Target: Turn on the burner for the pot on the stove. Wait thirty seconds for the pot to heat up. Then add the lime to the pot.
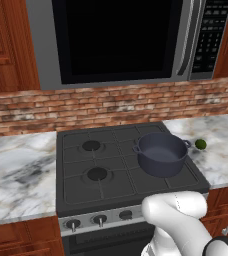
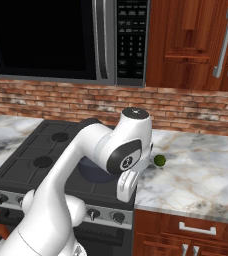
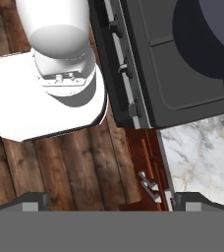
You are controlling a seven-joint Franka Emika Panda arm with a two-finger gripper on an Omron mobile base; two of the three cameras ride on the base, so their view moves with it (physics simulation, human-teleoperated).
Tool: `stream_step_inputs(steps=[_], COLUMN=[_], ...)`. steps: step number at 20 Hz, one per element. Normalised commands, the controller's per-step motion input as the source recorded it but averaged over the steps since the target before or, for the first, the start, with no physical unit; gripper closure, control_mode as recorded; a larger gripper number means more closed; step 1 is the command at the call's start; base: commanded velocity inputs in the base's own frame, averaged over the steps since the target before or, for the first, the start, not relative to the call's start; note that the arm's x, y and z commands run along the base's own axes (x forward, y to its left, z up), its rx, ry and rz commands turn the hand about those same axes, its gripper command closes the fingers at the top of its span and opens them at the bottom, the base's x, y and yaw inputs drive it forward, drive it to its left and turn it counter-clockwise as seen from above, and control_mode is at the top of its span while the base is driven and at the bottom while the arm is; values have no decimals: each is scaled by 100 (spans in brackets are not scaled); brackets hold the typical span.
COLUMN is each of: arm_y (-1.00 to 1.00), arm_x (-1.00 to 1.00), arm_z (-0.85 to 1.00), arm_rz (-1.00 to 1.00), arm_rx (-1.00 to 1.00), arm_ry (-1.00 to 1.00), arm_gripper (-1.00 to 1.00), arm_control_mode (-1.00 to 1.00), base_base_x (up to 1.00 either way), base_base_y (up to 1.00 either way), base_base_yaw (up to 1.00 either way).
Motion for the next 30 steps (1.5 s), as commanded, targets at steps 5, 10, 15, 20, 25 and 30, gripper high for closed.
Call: stream_step_inputs(steps=[5,10,15,20,25,30], arm_y=[0,0,-7,-18,-11,-8], arm_x=[20,38,34,38,49,64], arm_z=[0,0,-10,-24,-29,-24], arm_rz=[0,2,7,12,13,11], arm_rx=[0,0,2,3,0,0], arm_ry=[0,0,-5,-2,-4,-5], arm_gripper=[-100,-100,-100,-100,-100,-100], arm_control_mode=[-100,-100,-100,-100,-100,-100], base_base_x=[0,0,0,0,0,0], base_base_y=[0,0,0,0,0,0], base_base_yaw=[0,0,0,0,0,0])
